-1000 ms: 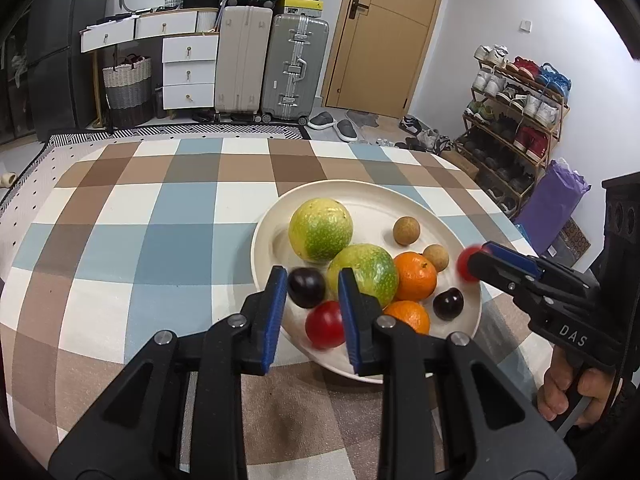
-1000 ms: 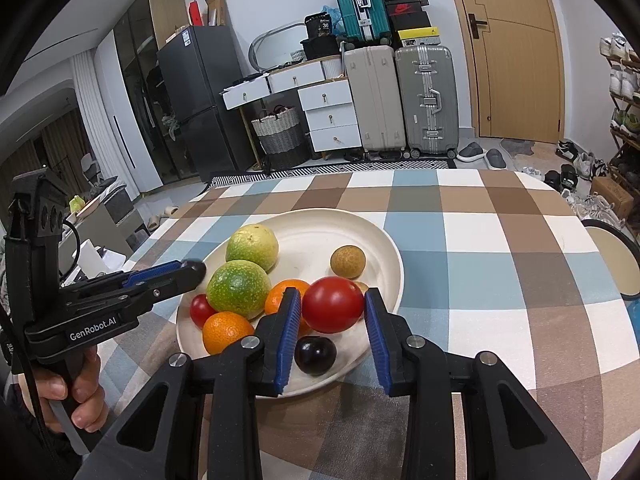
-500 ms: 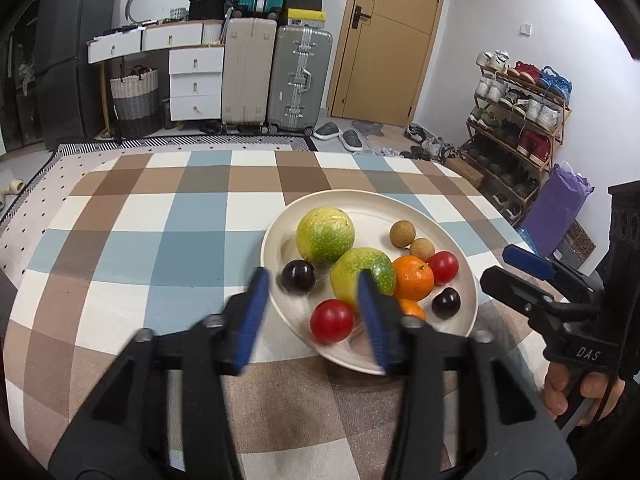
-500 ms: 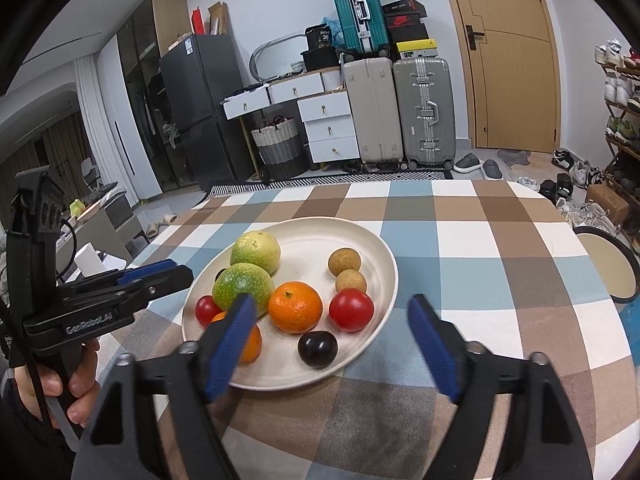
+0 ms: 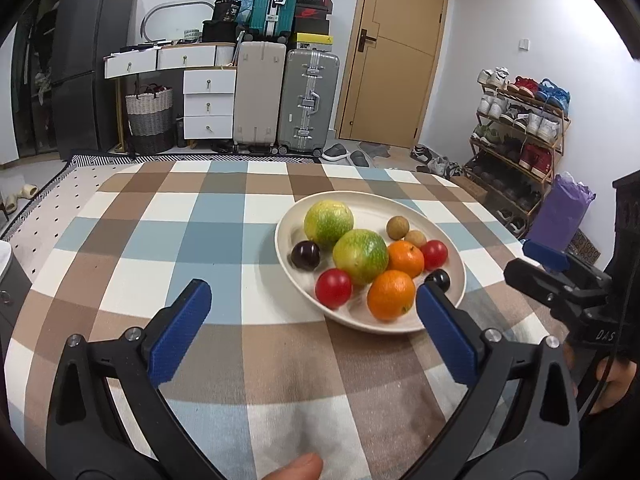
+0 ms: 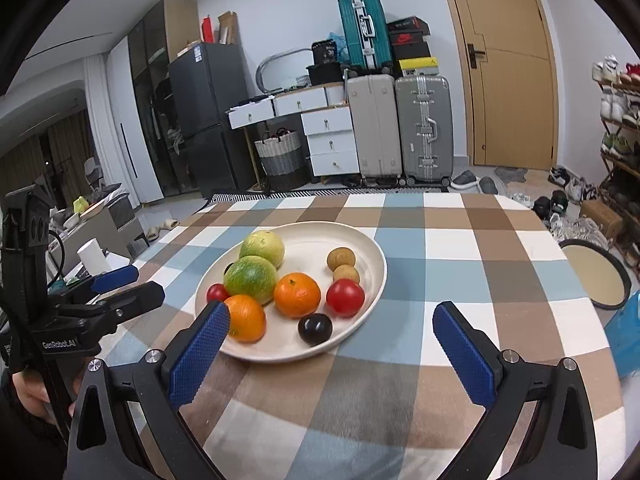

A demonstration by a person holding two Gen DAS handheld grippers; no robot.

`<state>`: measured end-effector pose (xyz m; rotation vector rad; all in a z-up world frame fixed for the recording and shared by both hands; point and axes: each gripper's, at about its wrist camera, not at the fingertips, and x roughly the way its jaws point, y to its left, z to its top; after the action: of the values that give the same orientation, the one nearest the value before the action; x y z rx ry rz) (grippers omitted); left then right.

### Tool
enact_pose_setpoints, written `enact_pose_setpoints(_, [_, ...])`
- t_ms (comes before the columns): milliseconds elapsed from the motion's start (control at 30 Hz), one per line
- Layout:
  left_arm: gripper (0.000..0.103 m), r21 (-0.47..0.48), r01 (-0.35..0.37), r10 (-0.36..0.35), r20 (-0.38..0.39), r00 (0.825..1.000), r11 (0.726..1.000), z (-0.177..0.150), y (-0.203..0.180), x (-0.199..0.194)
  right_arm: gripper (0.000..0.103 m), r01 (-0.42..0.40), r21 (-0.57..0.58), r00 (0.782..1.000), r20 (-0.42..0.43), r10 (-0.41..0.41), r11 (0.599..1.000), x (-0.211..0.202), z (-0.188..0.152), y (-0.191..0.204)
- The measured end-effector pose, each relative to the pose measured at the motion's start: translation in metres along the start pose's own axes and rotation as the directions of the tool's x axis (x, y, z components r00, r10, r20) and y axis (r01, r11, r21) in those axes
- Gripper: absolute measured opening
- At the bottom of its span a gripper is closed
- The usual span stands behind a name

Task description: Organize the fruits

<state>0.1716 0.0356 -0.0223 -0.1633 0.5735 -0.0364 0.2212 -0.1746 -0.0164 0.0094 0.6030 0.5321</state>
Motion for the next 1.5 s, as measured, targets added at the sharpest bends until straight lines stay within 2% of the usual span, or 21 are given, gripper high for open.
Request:
enact_pose_setpoints(267, [0.102, 0.025, -0.005, 0.005, -0.001, 1.000, 1.000, -0.020, -0.012, -0.022, 0.103, -0.011, -0.054, 1.000, 0.024, 0.013, 0.998, -0.025, -0.012, 0.011])
enact_pose_setpoints(467, [0.102, 0.015, 0.003, -0.003, 0.010, 1.000, 1.000, -0.023, -0.010, -0.027, 0.103, -0.007, -0.065, 0.999, 0.035, 0.009, 0.998, -0.033, -0.016, 0.014])
enact_pose_setpoints(1500, [0.102, 0.014, 0.004, -0.004, -0.005, 1.000, 1.000, -0.021, -0.012, -0.021, 0.103, -0.006, -0.080, 1.000, 0.012, 0.007, 0.997, -0.032, -0.017, 0.017])
